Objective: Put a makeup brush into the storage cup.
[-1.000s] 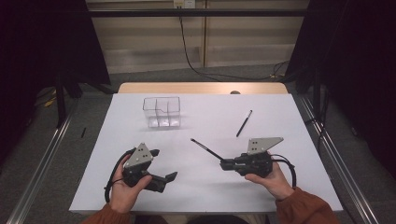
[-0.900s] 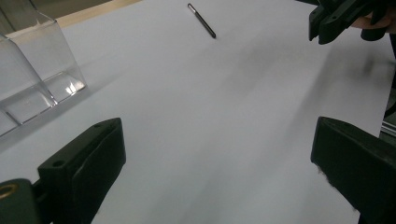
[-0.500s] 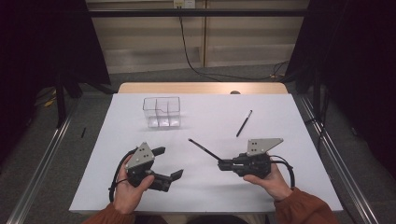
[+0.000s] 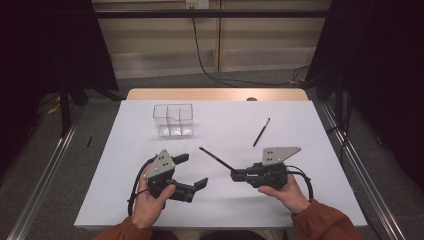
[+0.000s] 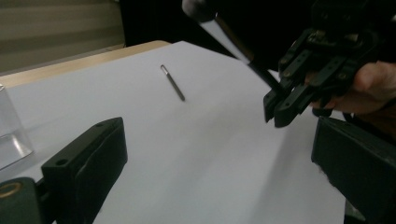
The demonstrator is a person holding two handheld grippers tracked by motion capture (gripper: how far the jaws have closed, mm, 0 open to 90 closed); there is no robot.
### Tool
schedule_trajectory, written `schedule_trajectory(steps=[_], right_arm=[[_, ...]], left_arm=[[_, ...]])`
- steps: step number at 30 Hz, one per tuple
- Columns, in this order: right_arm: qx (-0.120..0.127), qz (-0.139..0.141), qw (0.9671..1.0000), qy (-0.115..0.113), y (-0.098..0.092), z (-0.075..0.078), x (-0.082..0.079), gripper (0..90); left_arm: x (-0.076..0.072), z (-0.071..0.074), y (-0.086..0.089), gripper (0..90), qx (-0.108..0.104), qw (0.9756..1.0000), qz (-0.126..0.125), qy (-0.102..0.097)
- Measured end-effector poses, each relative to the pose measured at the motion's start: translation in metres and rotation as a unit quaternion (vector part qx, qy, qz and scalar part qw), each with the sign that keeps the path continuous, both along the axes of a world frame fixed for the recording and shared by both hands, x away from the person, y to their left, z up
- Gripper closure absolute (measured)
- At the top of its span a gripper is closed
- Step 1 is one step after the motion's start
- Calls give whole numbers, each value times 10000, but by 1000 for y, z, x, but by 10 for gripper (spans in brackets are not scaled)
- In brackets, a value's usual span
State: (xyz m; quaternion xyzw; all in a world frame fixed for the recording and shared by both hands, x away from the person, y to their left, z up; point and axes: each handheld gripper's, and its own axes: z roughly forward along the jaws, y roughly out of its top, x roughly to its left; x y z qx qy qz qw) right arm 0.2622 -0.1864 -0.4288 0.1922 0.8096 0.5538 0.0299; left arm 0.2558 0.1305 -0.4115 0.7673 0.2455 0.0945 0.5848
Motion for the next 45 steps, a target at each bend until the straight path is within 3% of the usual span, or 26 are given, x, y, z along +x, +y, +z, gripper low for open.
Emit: schedule_trajectory(steps=[2, 8, 10, 12, 17, 22, 29, 32, 37, 45], right_arm=[[6, 13, 10000, 29, 0, 0, 0, 836], [33, 20, 10000, 39, 1, 0, -1, 836], [34, 8, 10000, 42, 1, -1, -1, 836], [24, 11, 10000, 31, 1, -1, -1, 836], [61, -5, 10000, -9, 3, 0, -3, 836], [87, -24, 10000, -15, 3, 0, -3, 836], [94, -50, 9999, -23, 3, -1, -3, 836], [90, -51, 9999, -46, 3, -1, -3, 836], [86, -49, 9999, -64, 3, -1, -3, 836], [75, -23, 9999, -63, 5, -3, -3, 836]], left_arm=[[1, 0, -3, 44, -68, 10000, -3, 10], [3, 1, -13, 42, 38, 10000, -54, 14], [4, 2, -16, 50, 17, 9997, -253, 48], [4, 3, -18, 51, 61, 9996, -259, -1], [5, 8, -21, 56, -40, 9996, -268, -55], [6, 6, -30, 99, 167, 9993, -326, -68], [11, 9, -35, 189, -82, 9996, -243, -73], [10, 10, -34, 228, -154, 9996, -144, -203], [11, 11, -33, 318, -181, 9995, -157, -227], [14, 10, -34, 392, -207, 9994, -224, -155]])
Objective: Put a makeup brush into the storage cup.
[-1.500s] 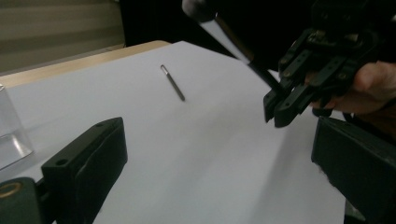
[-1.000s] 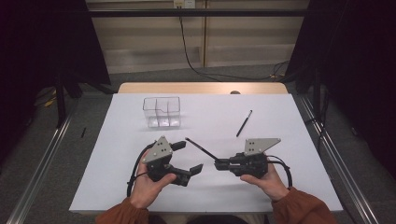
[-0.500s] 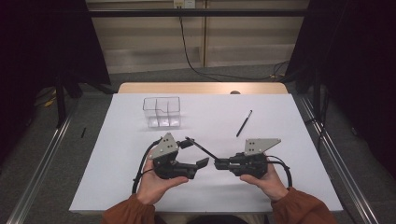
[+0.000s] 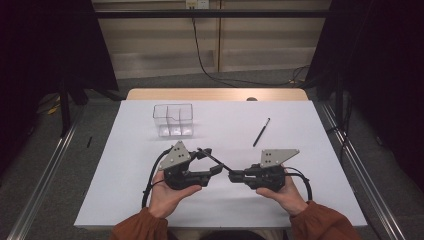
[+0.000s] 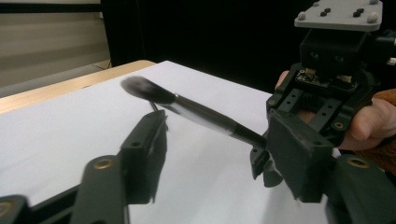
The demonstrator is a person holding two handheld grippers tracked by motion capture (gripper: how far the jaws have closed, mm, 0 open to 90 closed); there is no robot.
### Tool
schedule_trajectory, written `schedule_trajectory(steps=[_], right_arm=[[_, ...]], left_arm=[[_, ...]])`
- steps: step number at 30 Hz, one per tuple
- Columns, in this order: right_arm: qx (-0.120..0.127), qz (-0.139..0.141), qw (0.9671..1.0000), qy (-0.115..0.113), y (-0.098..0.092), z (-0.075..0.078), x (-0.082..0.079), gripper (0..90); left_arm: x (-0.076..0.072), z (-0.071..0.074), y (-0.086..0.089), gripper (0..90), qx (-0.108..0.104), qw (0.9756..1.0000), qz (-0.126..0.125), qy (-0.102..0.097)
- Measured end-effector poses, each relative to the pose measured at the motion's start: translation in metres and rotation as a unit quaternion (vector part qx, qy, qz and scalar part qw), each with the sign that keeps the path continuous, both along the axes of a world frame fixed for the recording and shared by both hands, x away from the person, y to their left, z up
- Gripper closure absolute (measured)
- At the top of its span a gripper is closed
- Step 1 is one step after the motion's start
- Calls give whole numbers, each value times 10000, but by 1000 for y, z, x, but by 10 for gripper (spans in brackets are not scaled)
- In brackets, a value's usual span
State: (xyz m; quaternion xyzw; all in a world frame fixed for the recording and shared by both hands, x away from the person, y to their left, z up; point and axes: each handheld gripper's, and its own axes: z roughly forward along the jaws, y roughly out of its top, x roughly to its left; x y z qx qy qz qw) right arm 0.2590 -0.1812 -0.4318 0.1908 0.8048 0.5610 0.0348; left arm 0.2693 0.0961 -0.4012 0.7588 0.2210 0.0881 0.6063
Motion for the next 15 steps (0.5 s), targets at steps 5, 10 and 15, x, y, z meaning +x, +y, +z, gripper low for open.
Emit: schedule_trajectory(steps=[5, 10, 15], right_arm=[[-5, 22, 10000, 15, 1, -2, 0, 836], [-7, -3, 10000, 32, 1, -3, 0, 835], [10, -67, 10000, 40, 1, -4, 1, 836]], left_arm=[[1, 1, 0, 490, -43, 10000, 23, 55], [1, 2, 0, 545, -101, 9999, 34, 115], [1, 2, 0, 615, -211, 9995, 38, 244]])
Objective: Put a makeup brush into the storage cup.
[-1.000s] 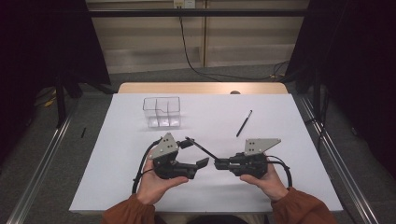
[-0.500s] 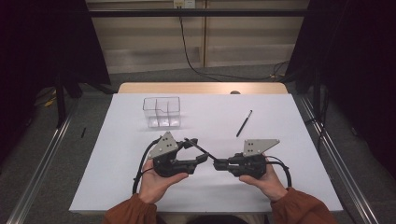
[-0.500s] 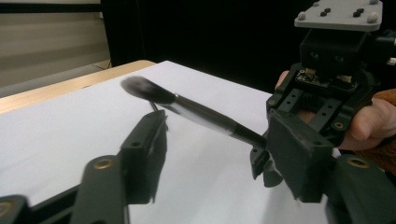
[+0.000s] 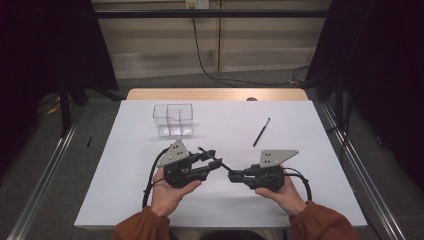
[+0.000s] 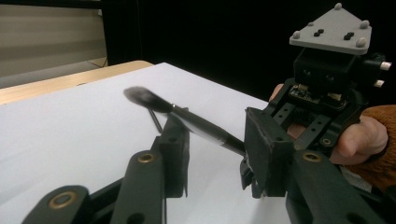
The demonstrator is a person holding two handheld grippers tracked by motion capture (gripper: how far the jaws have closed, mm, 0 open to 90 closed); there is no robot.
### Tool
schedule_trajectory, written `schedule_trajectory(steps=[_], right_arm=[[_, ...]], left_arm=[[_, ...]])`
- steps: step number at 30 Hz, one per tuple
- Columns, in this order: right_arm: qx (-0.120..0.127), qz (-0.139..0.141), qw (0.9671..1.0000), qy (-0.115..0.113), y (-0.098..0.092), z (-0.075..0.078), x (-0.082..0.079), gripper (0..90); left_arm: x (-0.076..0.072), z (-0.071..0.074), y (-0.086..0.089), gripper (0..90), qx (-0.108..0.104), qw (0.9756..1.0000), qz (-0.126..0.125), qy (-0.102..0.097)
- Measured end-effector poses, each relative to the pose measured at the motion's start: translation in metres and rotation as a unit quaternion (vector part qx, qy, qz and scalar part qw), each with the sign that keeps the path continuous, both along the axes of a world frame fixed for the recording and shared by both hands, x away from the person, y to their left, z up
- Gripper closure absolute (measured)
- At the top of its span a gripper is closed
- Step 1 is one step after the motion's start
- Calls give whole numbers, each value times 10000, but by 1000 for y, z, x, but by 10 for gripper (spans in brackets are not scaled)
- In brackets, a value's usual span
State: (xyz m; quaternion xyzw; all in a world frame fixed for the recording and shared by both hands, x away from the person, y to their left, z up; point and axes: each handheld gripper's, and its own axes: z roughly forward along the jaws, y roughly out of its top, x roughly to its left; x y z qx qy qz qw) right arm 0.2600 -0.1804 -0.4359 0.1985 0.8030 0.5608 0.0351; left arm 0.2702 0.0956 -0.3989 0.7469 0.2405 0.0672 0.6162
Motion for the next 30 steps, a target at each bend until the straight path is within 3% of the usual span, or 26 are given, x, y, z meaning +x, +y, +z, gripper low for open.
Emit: schedule_trajectory(steps=[12, 27, 30], right_arm=[[-91, 87, 9999, -3, 3, -4, 0, 836], [-100, 88, 9999, -27, 6, -5, -1, 833], [-95, 24, 9999, -31, 6, -5, 1, 831]], left_arm=[[1, 2, 0, 702, -247, 9990, -138, 348], [2, 7, -2, 762, -317, 9985, -207, 408], [4, 7, -4, 775, -394, 9978, -187, 493]])
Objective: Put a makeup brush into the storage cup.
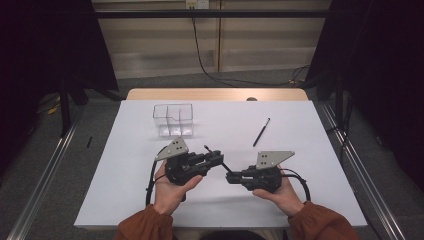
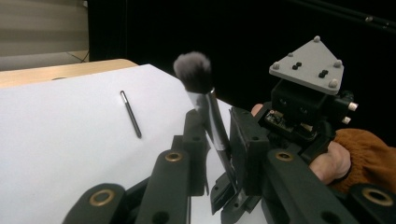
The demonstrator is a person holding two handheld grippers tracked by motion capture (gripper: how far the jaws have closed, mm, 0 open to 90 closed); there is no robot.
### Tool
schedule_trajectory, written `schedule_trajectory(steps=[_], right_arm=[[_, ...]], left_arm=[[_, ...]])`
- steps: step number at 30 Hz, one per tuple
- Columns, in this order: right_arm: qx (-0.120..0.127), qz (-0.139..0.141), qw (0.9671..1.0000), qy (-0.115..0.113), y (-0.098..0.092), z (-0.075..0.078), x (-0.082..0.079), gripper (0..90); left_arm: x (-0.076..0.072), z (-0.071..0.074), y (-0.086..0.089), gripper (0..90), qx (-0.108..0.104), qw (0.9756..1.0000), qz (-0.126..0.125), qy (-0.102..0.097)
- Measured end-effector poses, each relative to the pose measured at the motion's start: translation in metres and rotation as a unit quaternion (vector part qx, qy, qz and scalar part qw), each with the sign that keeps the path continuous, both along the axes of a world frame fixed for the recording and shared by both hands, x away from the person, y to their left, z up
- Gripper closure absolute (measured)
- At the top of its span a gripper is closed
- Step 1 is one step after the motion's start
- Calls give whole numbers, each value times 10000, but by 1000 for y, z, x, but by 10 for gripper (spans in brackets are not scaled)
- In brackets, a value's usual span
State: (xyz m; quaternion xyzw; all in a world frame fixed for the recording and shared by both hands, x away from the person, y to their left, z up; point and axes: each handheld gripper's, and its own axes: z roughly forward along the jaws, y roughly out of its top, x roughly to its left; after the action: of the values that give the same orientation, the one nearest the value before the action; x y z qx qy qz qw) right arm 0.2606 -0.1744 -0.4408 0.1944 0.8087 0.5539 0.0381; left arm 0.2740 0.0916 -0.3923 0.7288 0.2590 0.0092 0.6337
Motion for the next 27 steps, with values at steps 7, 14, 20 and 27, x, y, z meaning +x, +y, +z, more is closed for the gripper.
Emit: schedule_trajectory(steps=[7, 14, 20, 27], right_arm=[[31, -62, 10000, 21, -1, -1, 2, 800], [32, -49, 10000, 50, -1, -1, 2, 762], [67, -45, 9999, 101, -1, -1, 2, 663], [124, -175, 9997, 123, -4, 0, 3, 446]], left_arm=[[0, 3, -4, 813, -22, 9999, -102, -34], [-4, 8, -8, 834, 42, 9997, -219, -113], [-3, 8, -8, 837, 18, 9998, -196, -98], [-3, 8, -9, 837, 64, 9997, -206, -99]])
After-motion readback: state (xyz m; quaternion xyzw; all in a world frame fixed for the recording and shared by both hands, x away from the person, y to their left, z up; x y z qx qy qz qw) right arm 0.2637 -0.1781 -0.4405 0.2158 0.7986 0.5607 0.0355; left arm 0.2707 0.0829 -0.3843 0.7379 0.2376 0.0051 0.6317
